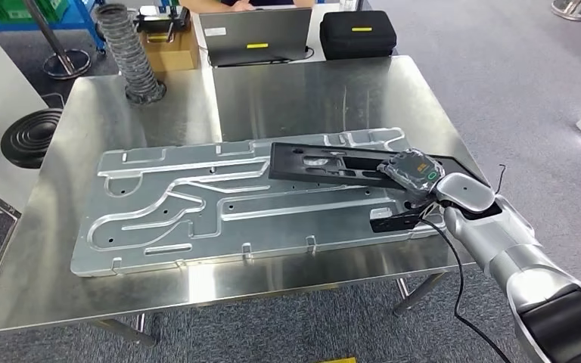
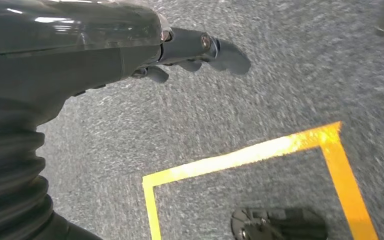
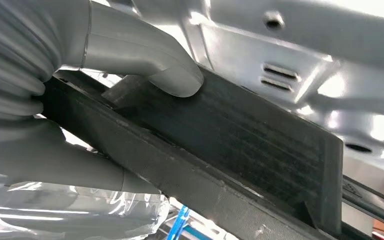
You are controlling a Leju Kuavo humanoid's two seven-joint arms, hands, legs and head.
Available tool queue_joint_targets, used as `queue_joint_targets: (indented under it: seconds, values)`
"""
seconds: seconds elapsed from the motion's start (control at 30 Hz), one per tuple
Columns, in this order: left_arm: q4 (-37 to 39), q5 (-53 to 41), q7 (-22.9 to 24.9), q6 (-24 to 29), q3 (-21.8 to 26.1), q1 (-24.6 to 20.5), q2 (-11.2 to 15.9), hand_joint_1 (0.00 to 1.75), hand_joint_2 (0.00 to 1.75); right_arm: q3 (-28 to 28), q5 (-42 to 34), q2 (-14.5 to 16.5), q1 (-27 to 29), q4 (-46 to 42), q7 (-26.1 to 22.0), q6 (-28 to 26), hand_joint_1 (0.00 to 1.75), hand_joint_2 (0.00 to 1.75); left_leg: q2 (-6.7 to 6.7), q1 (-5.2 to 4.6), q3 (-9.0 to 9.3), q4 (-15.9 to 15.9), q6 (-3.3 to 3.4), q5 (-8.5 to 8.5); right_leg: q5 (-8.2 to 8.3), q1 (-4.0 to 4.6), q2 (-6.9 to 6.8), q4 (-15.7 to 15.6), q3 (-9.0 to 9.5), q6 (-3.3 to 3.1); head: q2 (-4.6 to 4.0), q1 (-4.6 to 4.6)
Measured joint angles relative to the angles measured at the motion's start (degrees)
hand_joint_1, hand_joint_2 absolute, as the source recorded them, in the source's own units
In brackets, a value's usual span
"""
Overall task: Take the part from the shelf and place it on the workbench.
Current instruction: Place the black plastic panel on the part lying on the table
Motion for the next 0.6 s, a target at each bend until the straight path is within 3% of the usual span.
queue_joint_targets:
  seconds: [0.07, 0.17, 0.2, 0.23, 0.27, 0.33, 0.4, 0.47, 0.53, 0.6]
  values:
    - [0.00, 0.01, 0.01, 0.08, 0.02, 0.01, 0.06, 0.00, 1.75, -0.01, -0.30, -0.37, -0.57, -0.26, 0.08, 0.15, 1.71, 1.75, -0.01, 0.07, 0.14, -0.30, 0.68, 0.13, -1.14, -0.23, -0.12, 1.64, -0.72, 0.53, 0.00, 0.00]
    - [0.00, 0.13, 0.01, 0.10, 0.02, 0.06, 0.09, 0.00, 1.75, 0.02, -0.38, -0.95, -1.69, -0.57, -0.03, 1.10, 1.71, 1.75, 0.02, 0.03, 0.32, -0.42, 1.30, -0.01, -5.91, -0.35, -0.22, 12.07, -5.92, 1.00, -0.01, 0.00]
    - [0.00, 0.22, 0.01, 0.10, 0.02, 0.13, 0.10, 0.00, 1.75, 0.08, -0.33, -1.09, -1.85, -0.61, -0.13, 1.50, 1.71, 1.75, 0.02, -0.01, 0.40, -0.41, 1.39, -0.09, -6.80, -0.36, -0.22, 15.35, -7.74, 1.07, -0.01, 0.00]
    - [0.00, 0.31, 0.01, 0.10, 0.03, 0.18, 0.12, 0.00, 1.75, 0.15, -0.26, -1.18, -1.90, -0.67, -0.26, 1.81, 1.71, 1.75, -0.01, -0.03, 0.53, -0.40, 1.44, -0.20, -6.55, -0.37, -0.22, 16.71, -8.68, 1.05, -0.01, 0.00]
    - [0.00, 0.40, 0.01, 0.10, 0.04, 0.22, 0.14, 0.00, 1.75, 0.26, -0.19, -1.23, -1.96, -0.77, -0.37, 1.96, 1.71, 1.75, -0.06, -0.05, 0.72, -0.38, 1.44, -0.33, -5.12, -0.36, -0.22, 15.67, -8.49, 0.93, -0.01, 0.00]
    - [0.00, 0.56, -0.01, 0.09, 0.06, 0.24, 0.14, 0.00, 1.75, 0.50, -0.08, -1.24, -2.30, -1.07, -0.48, 1.93, 1.71, 1.75, -0.14, -0.11, 1.19, -0.38, 1.28, -0.66, -0.55, -0.24, -0.25, 8.22, -5.50, 0.36, -0.01, 0.00]
    - [0.00, 0.64, -0.02, 0.08, 0.07, 0.20, 0.11, 0.00, 1.75, 0.71, -0.05, -1.19, -2.84, -1.33, -0.28, 1.56, 1.71, 1.75, -0.18, -0.31, 1.38, -0.33, 0.91, -0.95, 1.87, 0.16, -0.33, 1.77, -2.63, -0.29, -0.01, 0.00]
    - [0.00, 0.68, -0.02, 0.08, 0.07, 0.23, 0.09, 0.00, 1.75, 0.91, -0.04, -1.13, -3.15, -1.43, -0.08, 1.28, 1.71, 1.75, -0.18, -0.39, 1.37, -0.42, 0.41, -1.08, 1.70, 0.51, -0.34, 0.23, -1.93, -0.71, -0.01, 0.00]
    - [0.00, 0.68, -0.02, 0.08, 0.07, 0.25, 0.11, 0.00, 1.75, 1.04, -0.02, -1.10, -3.17, -1.52, -0.02, 1.19, 1.71, 1.75, -0.12, -0.43, 1.55, -0.38, -0.23, -1.43, 1.70, 0.26, -0.31, -0.38, -1.53, -1.12, -0.01, -0.01]
    - [0.00, 0.55, -0.03, 0.07, 0.07, 0.22, 0.14, 0.00, 1.75, 1.08, -0.04, -1.08, -3.14, -1.71, 0.15, 1.02, 1.71, 1.75, 0.00, -0.42, 0.43, 2.47, -0.87, -3.21, 1.76, -0.12, -0.40, -1.04, -0.87, -1.64, -0.01, -0.02]
